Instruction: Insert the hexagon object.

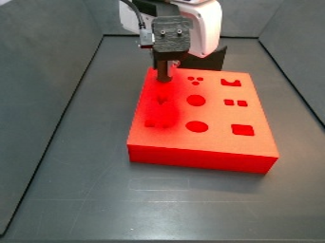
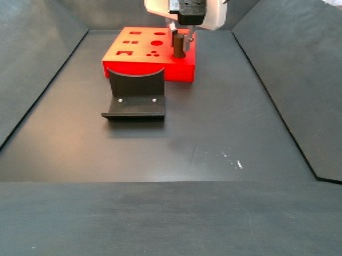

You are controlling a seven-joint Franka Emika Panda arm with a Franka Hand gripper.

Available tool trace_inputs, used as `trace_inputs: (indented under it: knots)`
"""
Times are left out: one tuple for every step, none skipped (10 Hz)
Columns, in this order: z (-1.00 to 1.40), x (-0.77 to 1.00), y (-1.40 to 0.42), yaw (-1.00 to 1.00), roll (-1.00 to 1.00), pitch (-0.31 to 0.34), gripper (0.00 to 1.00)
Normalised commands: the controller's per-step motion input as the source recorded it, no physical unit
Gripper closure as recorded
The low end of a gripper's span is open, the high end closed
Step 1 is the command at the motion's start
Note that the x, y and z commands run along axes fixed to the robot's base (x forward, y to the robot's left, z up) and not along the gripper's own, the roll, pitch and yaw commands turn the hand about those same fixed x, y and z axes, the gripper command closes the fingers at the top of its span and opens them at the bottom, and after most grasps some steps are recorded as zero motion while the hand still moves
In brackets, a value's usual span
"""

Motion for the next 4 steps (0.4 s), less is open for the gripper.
trace_inputs:
  knots:
    - [0.02,-0.54,-0.04,-0.15,0.08,-0.047,1.0]
    - [0.0,-0.61,-0.03,-0.12,0.11,-0.056,1.0]
    - [0.0,-0.05,0.0,-0.03,0.0,0.0,1.0]
    - [0.0,0.0,0.0,0.0,0.0,0.0,1.0]
